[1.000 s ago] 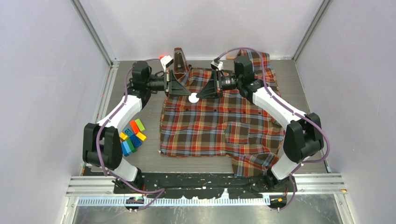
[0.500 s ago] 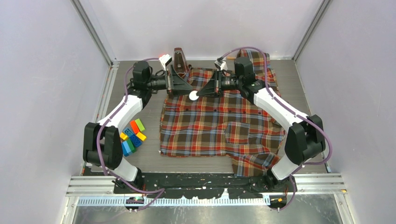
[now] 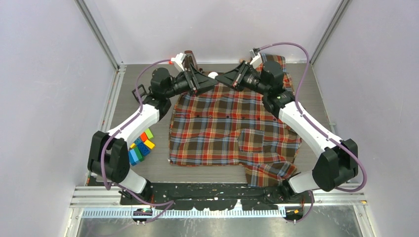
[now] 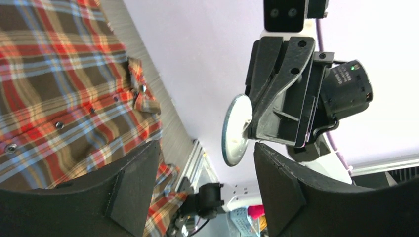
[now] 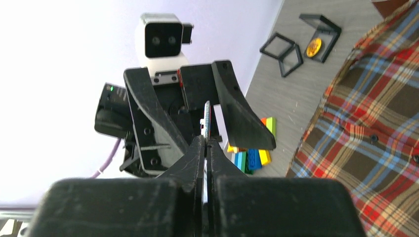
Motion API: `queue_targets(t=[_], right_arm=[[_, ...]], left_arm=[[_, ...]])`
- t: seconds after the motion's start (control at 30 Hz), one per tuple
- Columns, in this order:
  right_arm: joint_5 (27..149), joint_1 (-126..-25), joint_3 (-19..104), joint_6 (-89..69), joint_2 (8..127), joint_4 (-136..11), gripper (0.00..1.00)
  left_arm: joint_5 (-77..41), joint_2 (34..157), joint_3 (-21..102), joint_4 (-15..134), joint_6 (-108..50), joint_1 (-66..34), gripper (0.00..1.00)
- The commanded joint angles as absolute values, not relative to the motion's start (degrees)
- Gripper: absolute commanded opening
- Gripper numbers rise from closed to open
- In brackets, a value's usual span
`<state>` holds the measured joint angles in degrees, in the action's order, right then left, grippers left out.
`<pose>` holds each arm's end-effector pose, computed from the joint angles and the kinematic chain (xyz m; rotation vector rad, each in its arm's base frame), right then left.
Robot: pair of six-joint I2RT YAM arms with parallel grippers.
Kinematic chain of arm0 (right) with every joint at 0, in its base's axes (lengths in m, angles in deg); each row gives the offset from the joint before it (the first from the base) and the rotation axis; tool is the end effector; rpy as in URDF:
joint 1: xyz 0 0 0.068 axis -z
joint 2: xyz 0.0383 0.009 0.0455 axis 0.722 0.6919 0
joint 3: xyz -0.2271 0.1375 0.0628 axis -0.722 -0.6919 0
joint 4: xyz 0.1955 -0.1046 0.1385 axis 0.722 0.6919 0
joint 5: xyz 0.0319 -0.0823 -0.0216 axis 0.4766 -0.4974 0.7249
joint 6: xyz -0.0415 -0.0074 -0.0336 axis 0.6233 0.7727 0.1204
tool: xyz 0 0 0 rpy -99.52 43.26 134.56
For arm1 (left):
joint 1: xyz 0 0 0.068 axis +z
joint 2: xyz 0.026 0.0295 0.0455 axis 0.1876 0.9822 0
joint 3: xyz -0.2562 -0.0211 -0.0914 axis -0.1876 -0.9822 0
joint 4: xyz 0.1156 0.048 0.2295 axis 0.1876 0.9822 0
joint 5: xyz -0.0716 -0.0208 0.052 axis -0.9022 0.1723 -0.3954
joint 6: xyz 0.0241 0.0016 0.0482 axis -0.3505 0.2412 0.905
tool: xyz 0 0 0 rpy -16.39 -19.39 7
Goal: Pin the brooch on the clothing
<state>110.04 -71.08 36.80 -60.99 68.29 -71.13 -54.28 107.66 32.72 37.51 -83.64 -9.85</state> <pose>0.3011 0.1591 0.3758 0.0762 1.8651 1.4822 0.3246 -0.1490 0.3373 -0.0152 1.8727 -1.7226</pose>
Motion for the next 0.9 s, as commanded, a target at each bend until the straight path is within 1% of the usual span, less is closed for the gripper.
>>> queue_targets(t=[0.0, 0.07, 0.2, 0.33, 0.53, 0.7, 0.73, 0.87], right_arm=[[103.64, -71.18, 35.98, -62.05, 64.78, -78.08, 0.01], [103.04, -71.18, 35.65, -61.9, 64.29, -78.13, 0.01], [103.34, -71.18, 35.31, -62.74, 64.1, -79.14, 0.01], [103.55, -71.18, 35.4, -63.17, 63.86, -79.67, 0.01], [104.0, -71.18, 35.39, -63.54, 64.02, -80.07, 0.01], [104.28, -71.16, 35.51, -63.42, 64.36, -80.06, 0.01], [104.43, -71.17, 35.45, -63.38, 64.41, -79.93, 0.01], [105.26, -71.18, 35.78, -62.93, 64.58, -78.63, 0.01]], left_arm=[[-46.22, 104.14, 32.61, 28.71, -88.21, -11.98, 0.72], [-45.22, 103.69, 32.24, 28.6, -88.36, -12.12, 0.7], [-43.36, 103.17, 31.61, 28.06, -88.89, -12.13, 0.57], [-42.38, 103.41, 31.59, 27.34, -90.02, -12.13, 0.52], [-43.5, 105.13, 32.66, 26.12, -91.48, -12.21, 0.4], [-44.26, 106.26, 33.94, 25.22, -92.27, -12.21, 0.28], [-44.63, 106.71, 34.18, 24.78, -92.62, -12.21, 0.25], [-44.83, 107.7, 34.05, 22.95, -93.76, -12.21, 0.05]])
